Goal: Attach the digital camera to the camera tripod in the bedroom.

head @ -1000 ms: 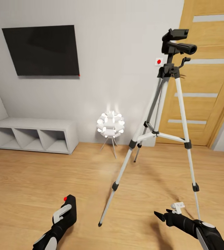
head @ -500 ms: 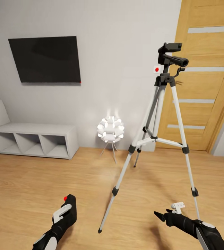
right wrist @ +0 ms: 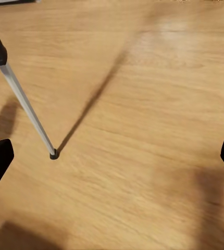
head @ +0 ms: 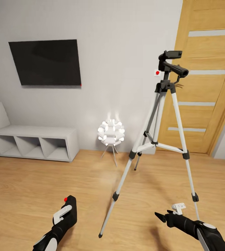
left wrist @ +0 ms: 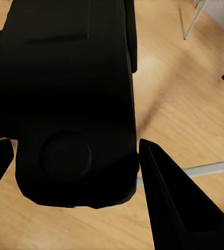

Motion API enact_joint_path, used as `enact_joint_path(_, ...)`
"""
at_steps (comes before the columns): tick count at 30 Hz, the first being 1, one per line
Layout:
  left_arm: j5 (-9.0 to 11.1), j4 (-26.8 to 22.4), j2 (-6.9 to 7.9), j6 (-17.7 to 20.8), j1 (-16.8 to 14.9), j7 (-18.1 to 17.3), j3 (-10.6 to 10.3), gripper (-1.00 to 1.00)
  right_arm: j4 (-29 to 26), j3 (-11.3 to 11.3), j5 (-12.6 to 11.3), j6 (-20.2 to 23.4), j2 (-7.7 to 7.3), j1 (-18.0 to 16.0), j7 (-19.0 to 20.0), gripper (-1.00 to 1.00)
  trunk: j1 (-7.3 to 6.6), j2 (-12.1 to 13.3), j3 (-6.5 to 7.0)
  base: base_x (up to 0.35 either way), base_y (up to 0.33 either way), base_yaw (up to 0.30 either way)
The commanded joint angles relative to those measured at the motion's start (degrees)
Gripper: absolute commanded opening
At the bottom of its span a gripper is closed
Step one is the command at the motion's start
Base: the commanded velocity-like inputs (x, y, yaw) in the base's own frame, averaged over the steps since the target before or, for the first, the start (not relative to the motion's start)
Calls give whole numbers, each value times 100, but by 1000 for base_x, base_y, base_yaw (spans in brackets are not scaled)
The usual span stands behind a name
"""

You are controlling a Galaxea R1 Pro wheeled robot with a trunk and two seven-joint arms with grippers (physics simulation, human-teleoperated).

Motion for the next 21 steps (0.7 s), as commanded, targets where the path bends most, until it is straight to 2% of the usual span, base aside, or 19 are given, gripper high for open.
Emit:
enact_joint_path(1,44,-9,1,32,-1,23,-3,-100,-11,-25,41,35,5,-4,40,100,-24,39,12,0,0,0)
enact_joint_path(21,39,40,-1,32,-1,26,4,-100,-9,-25,10,35,5,-4,36,100,-463,841,371,0,0,0)
